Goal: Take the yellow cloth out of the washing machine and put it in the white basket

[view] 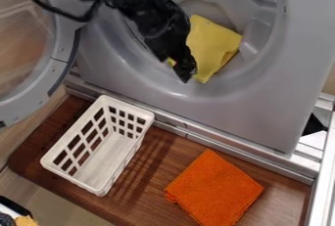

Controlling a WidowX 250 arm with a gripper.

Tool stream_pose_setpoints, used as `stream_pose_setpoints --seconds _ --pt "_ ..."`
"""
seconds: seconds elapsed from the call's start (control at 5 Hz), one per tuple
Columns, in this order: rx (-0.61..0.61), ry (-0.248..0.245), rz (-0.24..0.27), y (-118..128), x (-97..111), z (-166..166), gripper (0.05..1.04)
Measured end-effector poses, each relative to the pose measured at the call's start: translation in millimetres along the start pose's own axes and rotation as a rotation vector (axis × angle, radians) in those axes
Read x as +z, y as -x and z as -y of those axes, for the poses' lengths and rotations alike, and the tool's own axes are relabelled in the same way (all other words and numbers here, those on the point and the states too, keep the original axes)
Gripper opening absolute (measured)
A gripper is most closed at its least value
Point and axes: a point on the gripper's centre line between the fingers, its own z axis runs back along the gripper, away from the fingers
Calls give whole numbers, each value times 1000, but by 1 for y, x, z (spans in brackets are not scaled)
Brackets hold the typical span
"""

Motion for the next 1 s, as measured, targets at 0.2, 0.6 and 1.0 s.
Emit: stream_pose_setpoints --seconds 0.2,0.6,1.0 --pt "8 -17 10 -11 -8 -10 999" --pt "23 -39 -14 -15 -19 -16 665" --pt "40 -61 -45 -13 -19 -15 155"
